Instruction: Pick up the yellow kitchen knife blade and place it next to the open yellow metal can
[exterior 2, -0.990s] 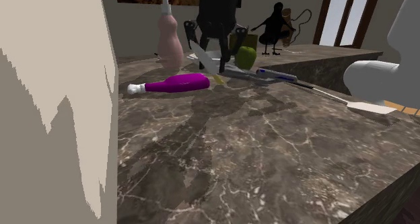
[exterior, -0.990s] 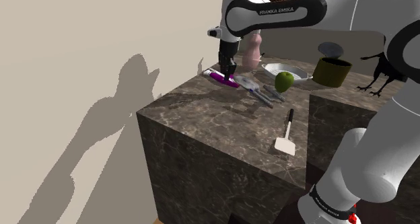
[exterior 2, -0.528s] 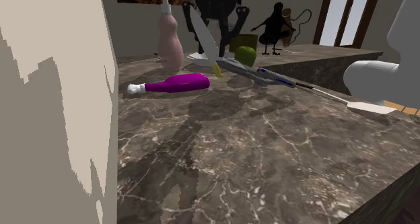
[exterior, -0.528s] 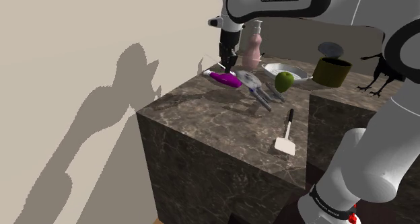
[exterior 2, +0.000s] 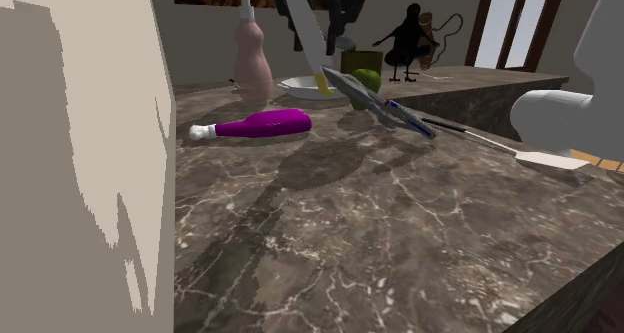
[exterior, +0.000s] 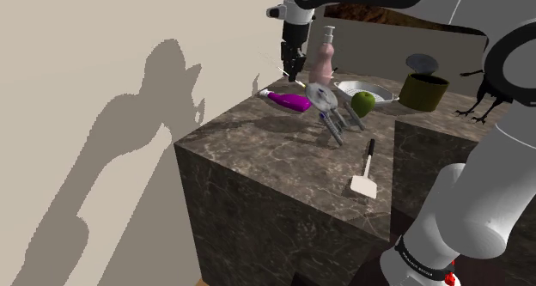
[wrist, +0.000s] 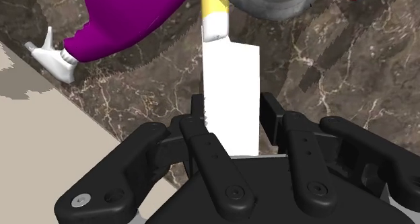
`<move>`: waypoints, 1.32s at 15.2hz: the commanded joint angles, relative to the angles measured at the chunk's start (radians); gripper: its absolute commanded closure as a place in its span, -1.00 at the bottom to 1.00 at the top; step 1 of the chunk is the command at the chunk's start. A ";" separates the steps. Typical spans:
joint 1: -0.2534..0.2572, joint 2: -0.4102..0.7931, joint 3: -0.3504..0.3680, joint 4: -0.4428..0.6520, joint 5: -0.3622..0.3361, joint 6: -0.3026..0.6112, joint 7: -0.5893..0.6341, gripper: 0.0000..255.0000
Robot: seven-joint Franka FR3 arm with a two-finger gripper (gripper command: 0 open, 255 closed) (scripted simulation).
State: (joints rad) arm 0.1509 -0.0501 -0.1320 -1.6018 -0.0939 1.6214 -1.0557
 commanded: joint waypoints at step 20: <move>-0.010 0.170 -0.008 0.514 0.021 -0.344 -0.041 1.00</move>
State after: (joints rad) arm 0.1418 0.1136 -0.1395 -1.1074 -0.0733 1.2912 -1.0950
